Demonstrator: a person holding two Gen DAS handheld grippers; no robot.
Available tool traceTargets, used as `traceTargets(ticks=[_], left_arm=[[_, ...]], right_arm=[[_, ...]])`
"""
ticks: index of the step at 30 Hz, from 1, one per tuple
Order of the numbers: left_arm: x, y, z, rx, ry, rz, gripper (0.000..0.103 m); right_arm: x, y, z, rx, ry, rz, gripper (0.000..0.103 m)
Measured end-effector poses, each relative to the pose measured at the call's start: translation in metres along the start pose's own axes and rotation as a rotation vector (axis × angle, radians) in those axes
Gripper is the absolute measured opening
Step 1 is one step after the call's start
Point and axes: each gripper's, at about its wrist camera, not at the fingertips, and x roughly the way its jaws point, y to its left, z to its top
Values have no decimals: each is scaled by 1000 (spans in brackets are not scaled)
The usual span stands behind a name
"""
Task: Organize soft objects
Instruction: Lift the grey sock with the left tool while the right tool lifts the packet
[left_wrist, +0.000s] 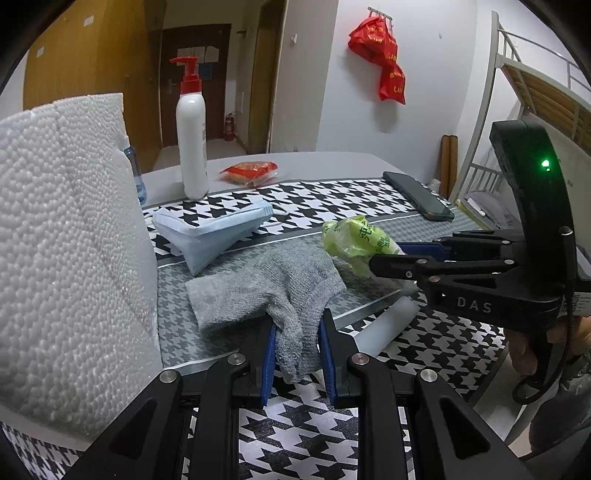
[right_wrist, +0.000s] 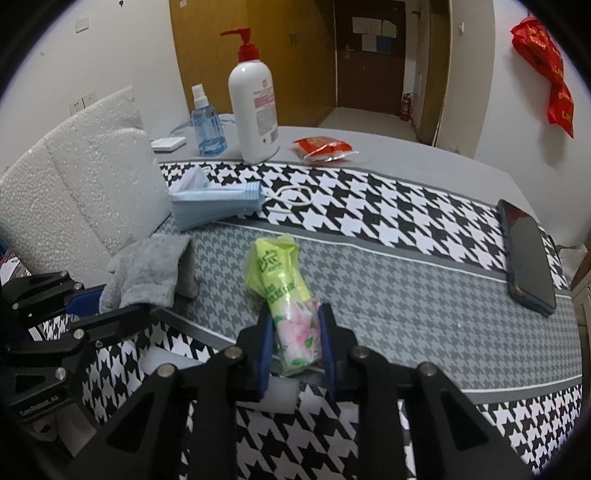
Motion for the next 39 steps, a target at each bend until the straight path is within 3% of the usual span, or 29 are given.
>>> traceTargets(ticks=[39], left_arm=[[-96,-23,-5,55,-185,26,23]], right_arm=[[-107,41,-16,11,-199,-5,27]])
